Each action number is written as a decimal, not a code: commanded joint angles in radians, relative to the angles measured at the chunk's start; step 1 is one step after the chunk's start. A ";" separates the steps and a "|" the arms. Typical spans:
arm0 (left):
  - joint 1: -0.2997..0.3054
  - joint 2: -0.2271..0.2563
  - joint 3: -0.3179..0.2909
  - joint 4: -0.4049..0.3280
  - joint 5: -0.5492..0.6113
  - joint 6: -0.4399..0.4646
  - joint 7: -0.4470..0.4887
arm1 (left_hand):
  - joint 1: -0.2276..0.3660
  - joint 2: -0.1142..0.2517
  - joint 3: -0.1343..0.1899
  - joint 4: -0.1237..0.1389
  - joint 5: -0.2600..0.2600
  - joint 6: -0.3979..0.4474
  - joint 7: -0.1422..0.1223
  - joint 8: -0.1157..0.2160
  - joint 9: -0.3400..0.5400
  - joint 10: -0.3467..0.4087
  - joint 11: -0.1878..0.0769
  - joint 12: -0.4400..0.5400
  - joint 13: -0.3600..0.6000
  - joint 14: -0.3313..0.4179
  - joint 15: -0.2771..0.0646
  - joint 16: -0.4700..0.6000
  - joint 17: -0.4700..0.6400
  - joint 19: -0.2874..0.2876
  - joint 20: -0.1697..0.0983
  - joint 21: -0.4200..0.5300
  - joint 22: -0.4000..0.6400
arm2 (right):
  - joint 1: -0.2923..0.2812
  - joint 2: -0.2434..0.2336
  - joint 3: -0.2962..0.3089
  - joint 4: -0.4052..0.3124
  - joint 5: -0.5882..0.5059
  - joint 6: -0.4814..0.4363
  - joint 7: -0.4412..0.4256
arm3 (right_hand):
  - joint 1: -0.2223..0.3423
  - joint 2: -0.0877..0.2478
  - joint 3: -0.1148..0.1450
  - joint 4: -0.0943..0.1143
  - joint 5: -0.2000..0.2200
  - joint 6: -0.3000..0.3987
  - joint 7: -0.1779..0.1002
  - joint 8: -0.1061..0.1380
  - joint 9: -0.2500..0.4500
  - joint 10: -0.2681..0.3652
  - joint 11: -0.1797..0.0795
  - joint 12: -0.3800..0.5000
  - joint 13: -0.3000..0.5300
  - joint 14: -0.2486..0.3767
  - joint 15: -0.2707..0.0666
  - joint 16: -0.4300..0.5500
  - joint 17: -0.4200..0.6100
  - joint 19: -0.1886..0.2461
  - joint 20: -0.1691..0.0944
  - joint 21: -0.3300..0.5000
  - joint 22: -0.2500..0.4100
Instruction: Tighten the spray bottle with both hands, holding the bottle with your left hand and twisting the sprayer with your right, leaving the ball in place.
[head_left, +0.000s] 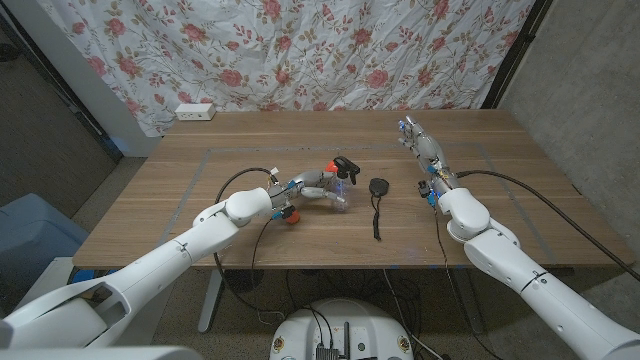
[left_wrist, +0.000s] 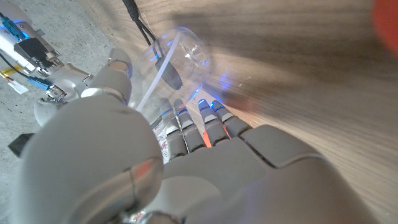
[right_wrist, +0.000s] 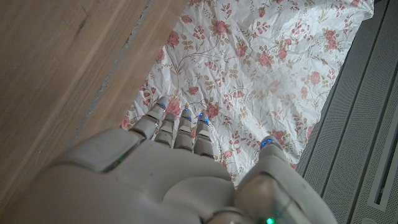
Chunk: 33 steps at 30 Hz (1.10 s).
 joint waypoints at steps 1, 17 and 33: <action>0.000 -0.001 0.004 0.010 0.004 0.003 -0.002 | -0.006 0.015 -0.002 0.002 0.004 0.001 -0.016 -0.011 0.003 -0.009 0.002 0.000 -0.005 -0.007 -0.108 0.000 0.003 -0.002 0.001 0.006 0.002 | -0.007 0.010 0.000 0.021 0.015 0.010 -0.006 | 0.001 0.004 0.002 -0.004 0.001 0.002 0.003 -0.001 0.001 -0.002 0.002 -0.003 0.001 0.001 0.004 0.006 0.003 0.002 0.003 0.000 0.001; -0.018 -0.001 0.005 0.034 -0.006 -0.006 -0.030 | 0.000 -0.007 -0.015 0.003 0.006 -0.094 -0.034 -0.108 0.001 -0.095 0.023 -0.004 -0.052 -0.067 -0.102 -0.001 0.003 -0.005 0.009 0.006 0.002 | -0.001 0.018 -0.008 0.039 0.024 0.004 -0.006 | -0.001 0.006 0.003 -0.008 0.000 0.006 0.003 0.000 0.001 0.002 -0.001 -0.002 0.001 0.004 0.004 0.007 0.003 0.005 0.007 0.001 0.001; -0.045 -0.005 0.016 0.063 -0.021 -0.013 -0.083 | 0.001 -0.031 -0.027 0.003 0.007 -0.152 -0.020 -0.172 -0.001 -0.141 0.029 -0.001 -0.082 -0.127 -0.084 -0.004 0.002 -0.012 0.009 0.004 0.001 | 0.003 -0.001 -0.020 0.022 0.003 -0.037 -0.015 | -0.003 0.007 0.004 -0.012 -0.002 0.011 0.002 0.001 0.001 0.005 0.002 -0.002 0.001 0.006 0.005 0.008 0.003 0.007 0.008 0.000 0.001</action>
